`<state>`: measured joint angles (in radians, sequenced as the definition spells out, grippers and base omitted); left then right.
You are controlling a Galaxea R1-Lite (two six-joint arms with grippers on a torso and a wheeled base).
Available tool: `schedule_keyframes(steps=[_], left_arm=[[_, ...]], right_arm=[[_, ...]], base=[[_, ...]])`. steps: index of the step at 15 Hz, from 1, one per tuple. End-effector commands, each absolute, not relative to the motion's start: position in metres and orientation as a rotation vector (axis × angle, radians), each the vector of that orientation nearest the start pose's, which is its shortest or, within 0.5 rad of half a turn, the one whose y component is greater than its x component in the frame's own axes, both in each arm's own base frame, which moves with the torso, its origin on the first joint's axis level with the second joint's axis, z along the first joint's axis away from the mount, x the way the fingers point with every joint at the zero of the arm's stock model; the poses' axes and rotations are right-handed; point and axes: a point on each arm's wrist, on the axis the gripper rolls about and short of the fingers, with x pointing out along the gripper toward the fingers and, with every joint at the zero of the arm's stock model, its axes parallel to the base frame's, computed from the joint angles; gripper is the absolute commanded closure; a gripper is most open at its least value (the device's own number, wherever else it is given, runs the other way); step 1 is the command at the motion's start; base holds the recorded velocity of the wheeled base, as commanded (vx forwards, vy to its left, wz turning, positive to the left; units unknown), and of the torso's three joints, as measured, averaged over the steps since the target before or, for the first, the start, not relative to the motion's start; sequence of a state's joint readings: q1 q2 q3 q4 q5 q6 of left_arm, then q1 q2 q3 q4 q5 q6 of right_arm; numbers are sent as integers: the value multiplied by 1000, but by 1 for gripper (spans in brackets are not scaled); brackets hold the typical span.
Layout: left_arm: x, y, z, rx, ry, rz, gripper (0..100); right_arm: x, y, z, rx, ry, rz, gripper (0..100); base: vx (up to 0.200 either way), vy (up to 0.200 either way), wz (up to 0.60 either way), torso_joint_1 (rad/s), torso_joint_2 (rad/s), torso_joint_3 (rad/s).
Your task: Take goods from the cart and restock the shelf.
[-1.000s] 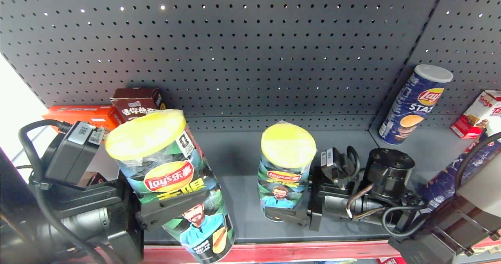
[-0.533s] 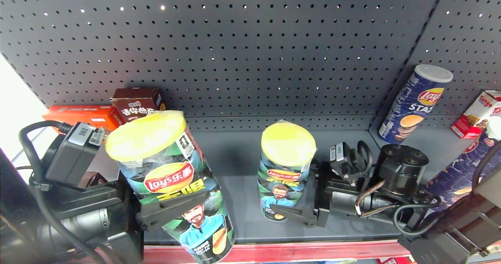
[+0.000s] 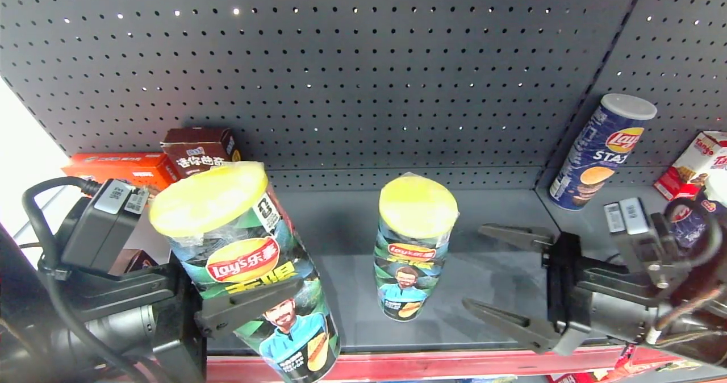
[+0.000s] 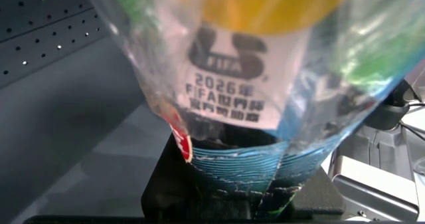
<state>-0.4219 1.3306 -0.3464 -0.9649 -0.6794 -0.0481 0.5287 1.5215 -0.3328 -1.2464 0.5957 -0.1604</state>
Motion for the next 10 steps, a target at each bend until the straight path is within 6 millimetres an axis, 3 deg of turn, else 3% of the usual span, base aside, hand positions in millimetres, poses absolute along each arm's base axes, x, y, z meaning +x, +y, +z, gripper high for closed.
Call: schedule_keyframes(steps=[1, 3, 5, 10], left_arm=[[163, -89, 187, -44, 41, -1102, 100], [163, -89, 187, -44, 39, -1102, 100], [162, -90, 189, -43, 33, -1112, 100], [160, -89, 190, -42, 25, -1112, 100]], right_arm=[[139, 83, 190, -150, -212, 957, 0], [115, 70, 188, -146, -173, 877, 0], [76, 48, 166, -148, -93, 832, 0], [16, 13, 111, -124, 75, 672, 0]], base=[[0, 0, 0, 0, 0, 0], [0, 0, 0, 0, 0, 0], [0, 0, 0, 0, 0, 0], [0, 0, 0, 0, 0, 0]])
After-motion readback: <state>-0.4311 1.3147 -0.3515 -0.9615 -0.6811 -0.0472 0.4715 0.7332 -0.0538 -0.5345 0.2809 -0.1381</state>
